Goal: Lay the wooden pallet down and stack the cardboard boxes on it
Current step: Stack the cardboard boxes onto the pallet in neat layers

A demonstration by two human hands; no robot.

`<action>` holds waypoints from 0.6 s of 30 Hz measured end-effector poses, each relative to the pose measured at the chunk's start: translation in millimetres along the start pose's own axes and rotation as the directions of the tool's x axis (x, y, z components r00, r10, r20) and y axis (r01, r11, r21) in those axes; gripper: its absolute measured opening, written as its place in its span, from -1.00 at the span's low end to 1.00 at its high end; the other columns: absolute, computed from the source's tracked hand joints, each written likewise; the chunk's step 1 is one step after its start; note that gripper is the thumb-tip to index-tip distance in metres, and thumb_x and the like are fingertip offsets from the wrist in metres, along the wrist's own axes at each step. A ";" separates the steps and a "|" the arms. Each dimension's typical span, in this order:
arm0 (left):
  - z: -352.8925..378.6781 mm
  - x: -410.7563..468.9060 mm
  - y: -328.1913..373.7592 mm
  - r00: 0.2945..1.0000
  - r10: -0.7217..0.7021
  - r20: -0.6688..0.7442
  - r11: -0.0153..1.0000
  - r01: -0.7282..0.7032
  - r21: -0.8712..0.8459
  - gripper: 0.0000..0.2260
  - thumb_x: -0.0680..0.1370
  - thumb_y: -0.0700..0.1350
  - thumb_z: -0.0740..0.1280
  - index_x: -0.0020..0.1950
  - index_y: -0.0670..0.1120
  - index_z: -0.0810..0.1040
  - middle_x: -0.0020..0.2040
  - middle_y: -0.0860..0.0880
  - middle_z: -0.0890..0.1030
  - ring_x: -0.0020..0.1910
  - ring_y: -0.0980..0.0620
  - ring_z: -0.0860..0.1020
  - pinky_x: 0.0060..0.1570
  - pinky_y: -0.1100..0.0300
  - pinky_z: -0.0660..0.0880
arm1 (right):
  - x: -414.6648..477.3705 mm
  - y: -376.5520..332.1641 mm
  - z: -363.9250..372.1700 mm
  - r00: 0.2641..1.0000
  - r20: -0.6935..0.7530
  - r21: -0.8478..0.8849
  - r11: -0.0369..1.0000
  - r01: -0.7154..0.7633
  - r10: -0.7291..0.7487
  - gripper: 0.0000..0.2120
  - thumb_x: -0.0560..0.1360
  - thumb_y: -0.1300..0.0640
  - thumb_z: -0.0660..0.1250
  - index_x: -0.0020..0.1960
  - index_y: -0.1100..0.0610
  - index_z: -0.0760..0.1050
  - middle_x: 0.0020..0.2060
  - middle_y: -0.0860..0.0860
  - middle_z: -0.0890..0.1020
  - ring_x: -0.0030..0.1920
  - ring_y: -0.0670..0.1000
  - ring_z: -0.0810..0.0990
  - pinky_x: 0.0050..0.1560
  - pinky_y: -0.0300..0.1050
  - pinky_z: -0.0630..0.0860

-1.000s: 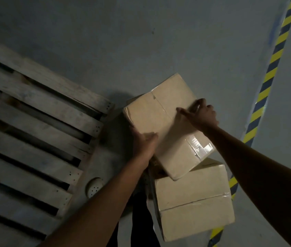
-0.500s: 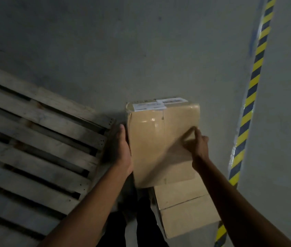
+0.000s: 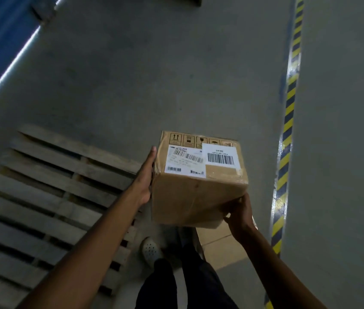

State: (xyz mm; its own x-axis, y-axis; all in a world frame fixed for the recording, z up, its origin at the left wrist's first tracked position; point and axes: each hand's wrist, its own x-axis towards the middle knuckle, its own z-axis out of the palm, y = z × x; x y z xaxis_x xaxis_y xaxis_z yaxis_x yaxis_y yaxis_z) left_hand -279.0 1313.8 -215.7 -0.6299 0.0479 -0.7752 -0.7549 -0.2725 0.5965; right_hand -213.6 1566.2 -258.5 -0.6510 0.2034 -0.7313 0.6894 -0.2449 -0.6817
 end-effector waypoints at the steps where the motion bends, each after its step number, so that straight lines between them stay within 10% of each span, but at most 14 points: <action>1: 1.4 -11.2 4.7 0.999 0.043 0.030 0.999 -0.043 -0.016 -0.34 0.52 0.44 0.06 0.38 0.04 0.53 0.23 -0.15 0.64 0.19 -0.18 0.62 0.25 -0.14 0.49 | -10.3 -5.6 2.0 0.999 0.014 0.015 0.999 0.032 -0.032 -0.67 0.66 -0.15 -0.01 0.31 -0.13 0.41 0.19 -0.02 0.53 0.20 0.04 0.45 0.22 0.18 0.40; 18: -13.3 -104.4 15.5 0.945 0.326 0.011 0.939 -0.323 -0.117 -0.46 0.66 0.25 -0.05 0.43 -0.01 0.48 0.29 -0.11 0.61 0.27 -0.13 0.58 0.29 -0.14 0.44 | -94.3 -58.9 19.3 0.924 0.152 -0.035 0.933 0.359 -0.350 -0.72 0.72 0.06 -0.05 0.24 -0.13 0.40 0.23 -0.11 0.52 0.28 -0.01 0.48 0.43 0.20 0.34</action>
State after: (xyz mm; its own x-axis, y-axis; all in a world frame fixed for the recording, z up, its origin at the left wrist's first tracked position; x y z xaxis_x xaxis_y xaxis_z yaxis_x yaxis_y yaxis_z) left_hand -222.5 1291.7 -128.3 -0.8436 -0.0333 -0.5359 -0.4842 -0.3840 0.7862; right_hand -199.0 1543.1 -149.0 -0.8912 0.1292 -0.4348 0.4208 -0.1225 -0.8988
